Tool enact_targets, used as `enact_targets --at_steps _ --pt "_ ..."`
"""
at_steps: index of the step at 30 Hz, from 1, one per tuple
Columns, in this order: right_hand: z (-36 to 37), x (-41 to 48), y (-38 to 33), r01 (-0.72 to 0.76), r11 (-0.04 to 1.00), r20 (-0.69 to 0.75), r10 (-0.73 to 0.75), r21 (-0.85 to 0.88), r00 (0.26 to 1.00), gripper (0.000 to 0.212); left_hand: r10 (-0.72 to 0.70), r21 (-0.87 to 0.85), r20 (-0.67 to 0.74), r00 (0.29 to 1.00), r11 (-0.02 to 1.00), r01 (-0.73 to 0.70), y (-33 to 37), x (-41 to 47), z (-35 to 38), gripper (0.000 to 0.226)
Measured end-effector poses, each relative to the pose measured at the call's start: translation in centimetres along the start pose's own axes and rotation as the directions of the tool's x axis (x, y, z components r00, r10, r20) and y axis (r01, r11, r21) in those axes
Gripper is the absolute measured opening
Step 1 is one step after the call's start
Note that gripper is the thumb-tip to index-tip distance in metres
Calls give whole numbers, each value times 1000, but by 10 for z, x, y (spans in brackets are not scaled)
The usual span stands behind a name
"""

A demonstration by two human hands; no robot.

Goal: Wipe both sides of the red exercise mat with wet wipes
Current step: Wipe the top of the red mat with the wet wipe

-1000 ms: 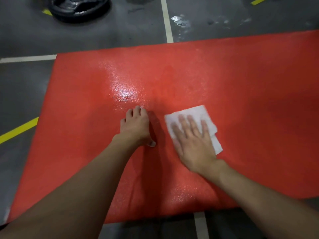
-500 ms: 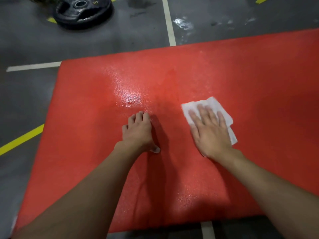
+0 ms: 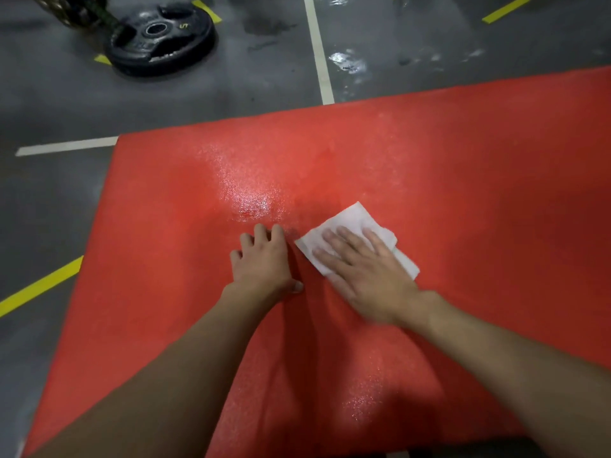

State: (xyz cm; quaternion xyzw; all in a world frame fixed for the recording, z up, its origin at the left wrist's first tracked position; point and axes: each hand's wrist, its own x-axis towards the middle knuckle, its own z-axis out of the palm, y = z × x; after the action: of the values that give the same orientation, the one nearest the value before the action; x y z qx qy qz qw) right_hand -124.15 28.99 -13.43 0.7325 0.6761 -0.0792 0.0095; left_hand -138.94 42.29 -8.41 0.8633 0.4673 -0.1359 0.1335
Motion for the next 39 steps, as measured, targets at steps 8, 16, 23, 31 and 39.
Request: enact_targets --at_steps 8,16,23,31,39 --pt "3 17 -3 -213 977 -57 214 24 975 59 -42 -65 199 979 996 56 5 13 -1 130" --pt "-2 41 9 -429 901 -93 434 65 896 59 -67 -46 204 977 996 78 7 14 0 131" --pt "-10 57 33 -495 866 -83 500 74 862 58 -55 -25 212 976 998 62 4 13 -7 128" --pt "-13 61 45 -391 916 -33 396 91 918 56 -37 -16 118 992 999 39 -8 42 -27 106" --pt "-11 71 23 -196 977 -23 198 82 980 57 17 -28 195 981 1000 -12 -16 53 -26 128"
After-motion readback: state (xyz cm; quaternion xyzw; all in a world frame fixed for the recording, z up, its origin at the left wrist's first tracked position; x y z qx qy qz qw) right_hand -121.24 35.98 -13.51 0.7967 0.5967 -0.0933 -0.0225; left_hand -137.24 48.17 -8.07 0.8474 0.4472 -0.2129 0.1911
